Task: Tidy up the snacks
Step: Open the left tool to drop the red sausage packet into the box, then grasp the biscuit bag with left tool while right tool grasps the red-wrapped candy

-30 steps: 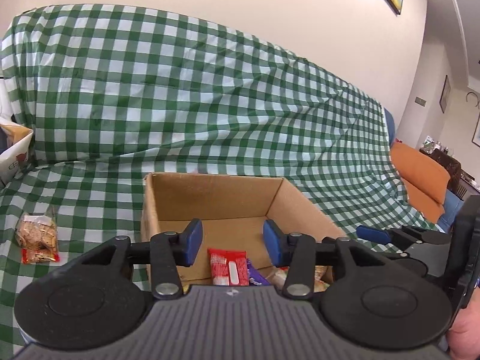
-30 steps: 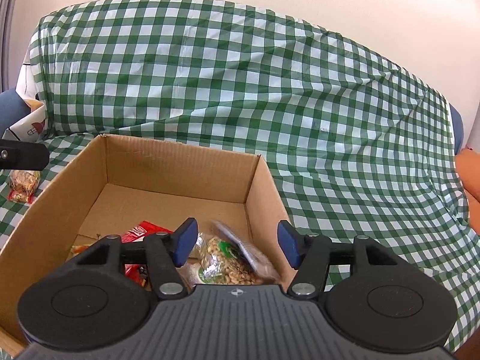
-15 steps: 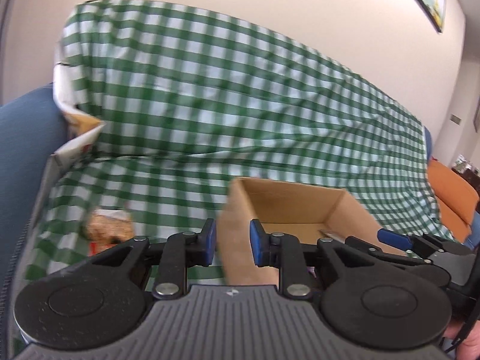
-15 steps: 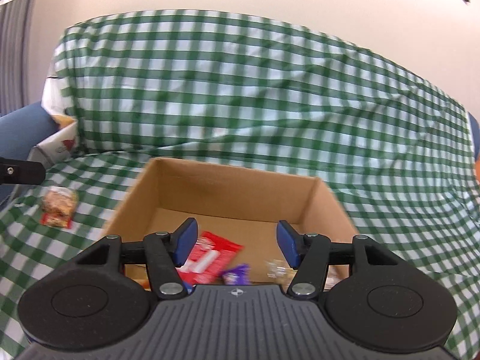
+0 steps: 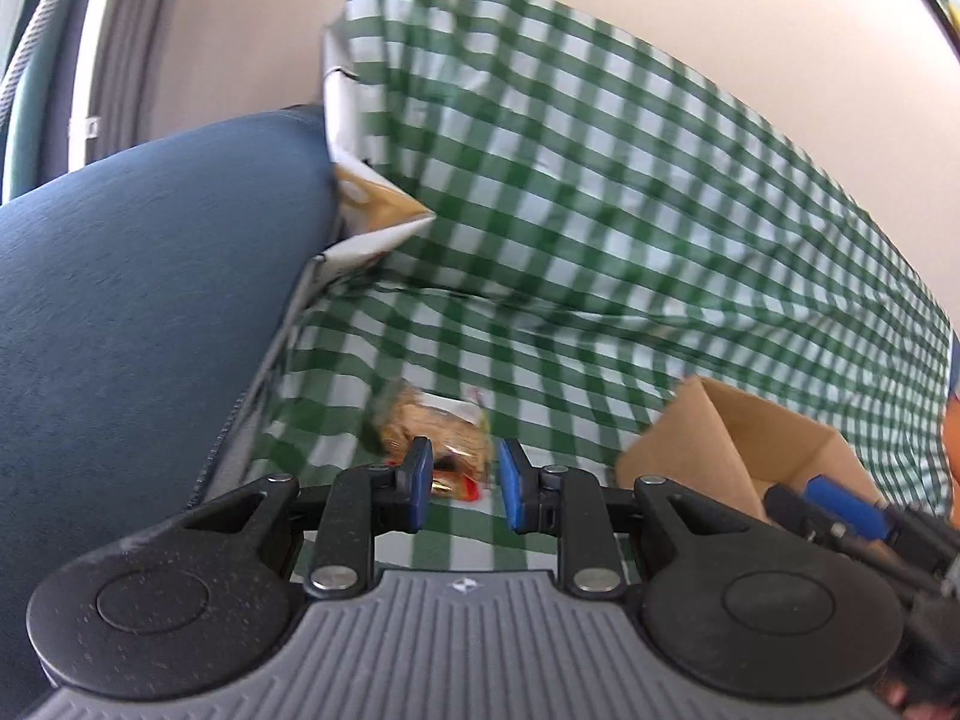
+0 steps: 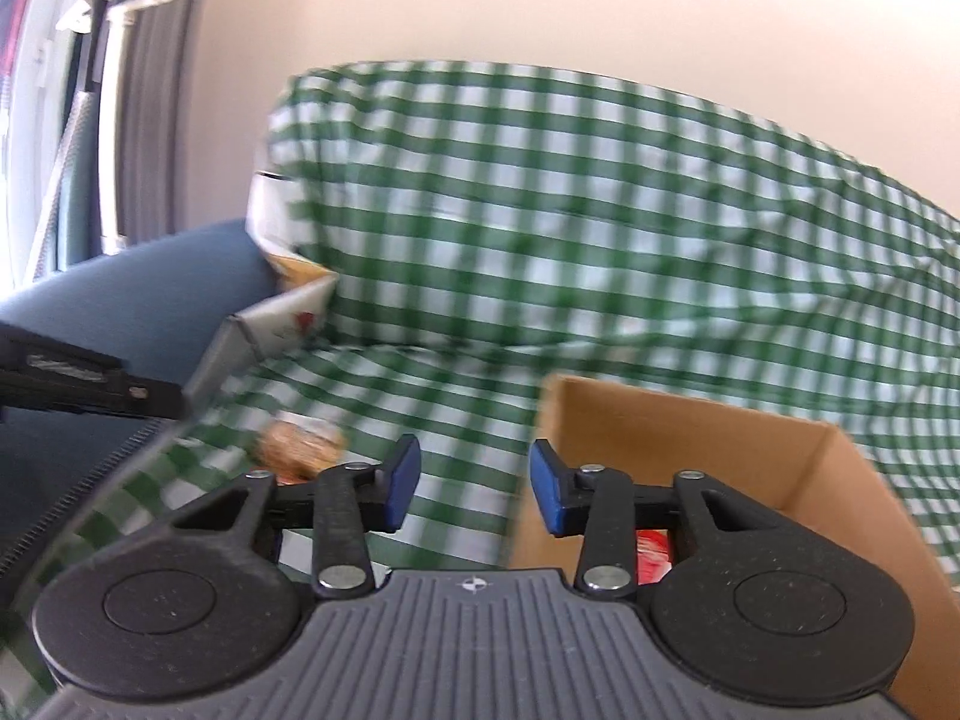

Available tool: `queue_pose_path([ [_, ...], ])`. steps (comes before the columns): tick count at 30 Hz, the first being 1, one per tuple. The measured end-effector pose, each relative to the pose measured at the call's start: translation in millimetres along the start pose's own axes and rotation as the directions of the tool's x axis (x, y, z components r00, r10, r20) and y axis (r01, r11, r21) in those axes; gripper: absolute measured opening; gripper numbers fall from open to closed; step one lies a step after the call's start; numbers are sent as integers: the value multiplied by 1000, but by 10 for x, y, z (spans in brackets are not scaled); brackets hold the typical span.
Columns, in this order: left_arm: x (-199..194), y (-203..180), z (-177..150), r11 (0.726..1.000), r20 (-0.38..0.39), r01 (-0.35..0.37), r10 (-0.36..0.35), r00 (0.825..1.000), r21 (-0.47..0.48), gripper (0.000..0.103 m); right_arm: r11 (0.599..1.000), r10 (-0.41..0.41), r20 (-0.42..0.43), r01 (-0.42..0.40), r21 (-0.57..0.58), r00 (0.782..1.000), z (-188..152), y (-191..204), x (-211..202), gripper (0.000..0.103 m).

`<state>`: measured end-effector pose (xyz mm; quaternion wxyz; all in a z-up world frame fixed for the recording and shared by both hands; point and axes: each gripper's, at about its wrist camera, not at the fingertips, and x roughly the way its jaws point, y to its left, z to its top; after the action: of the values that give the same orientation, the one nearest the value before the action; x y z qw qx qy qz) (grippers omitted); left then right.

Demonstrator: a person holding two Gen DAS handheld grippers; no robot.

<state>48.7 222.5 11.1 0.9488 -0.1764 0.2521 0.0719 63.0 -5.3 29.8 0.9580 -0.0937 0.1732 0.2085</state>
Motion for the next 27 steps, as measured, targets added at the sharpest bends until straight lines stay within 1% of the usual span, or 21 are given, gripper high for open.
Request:
queue_pose_path([
  [2, 13, 61, 26, 1000, 11, -22, 22, 1000, -8, 26, 1000, 23, 16, -23, -13, 1000, -4, 181, 29, 37],
  [4, 35, 128, 52, 999, 19, -41, 41, 999, -36, 26, 997, 57, 43, -55, -53, 997, -12, 383, 37, 37],
  [6, 66, 195, 82, 997, 24, -57, 59, 998, -57, 26, 991, 94, 51, -89, -98, 994, -42, 576, 61, 37],
  [8, 103, 251, 101, 995, 21, -68, 70, 997, -75, 26, 986, 118, 22, -114, -125, 993, -83, 728, 159, 37],
  [11, 174, 321, 111, 993, 11, -81, 83, 997, -91, 26, 986, 128, -23, -130, -109, 992, -121, 855, 367, 40],
  [14, 240, 362, 131, 991, 7, -94, 95, 995, -97, 26, 991, 116, -92, -121, -57, 989, -145, 912, 678, 48],
  [16, 283, 387, 146, 990, 3, -99, 100, 995, -100, 26, 994, 107, -122, -110, -17, 987, -172, 936, 902, 60],
  [19, 326, 446, 165, 989, -4, -100, 100, 995, -109, 27, 995, 99, -179, -97, 21, 979, -259, 1000, 1225, 71],
  [20, 342, 463, 173, 989, -7, -100, 100, 995, -109, 27, 995, 102, -190, -97, 36, 977, -293, 1008, 1318, 73],
  [21, 357, 478, 181, 989, -9, -101, 101, 995, -110, 27, 995, 96, -199, -89, 44, 975, -319, 1025, 1423, 78],
  [22, 373, 496, 190, 989, -10, -102, 101, 995, -110, 27, 995, 97, -212, -87, 53, 972, -350, 1041, 1510, 81],
  [24, 407, 518, 207, 988, -10, -107, 107, 994, -107, 27, 993, 110, -233, -97, 69, 966, -405, 1074, 1687, 82],
  [26, 456, 549, 228, 988, -12, -108, 107, 994, -110, 27, 992, 112, -246, -94, 81, 963, -454, 1088, 1799, 87],
  [27, 488, 562, 238, 988, -16, -103, 102, 995, -113, 27, 990, 127, -252, -107, 91, 959, -474, 1099, 1857, 88],
])
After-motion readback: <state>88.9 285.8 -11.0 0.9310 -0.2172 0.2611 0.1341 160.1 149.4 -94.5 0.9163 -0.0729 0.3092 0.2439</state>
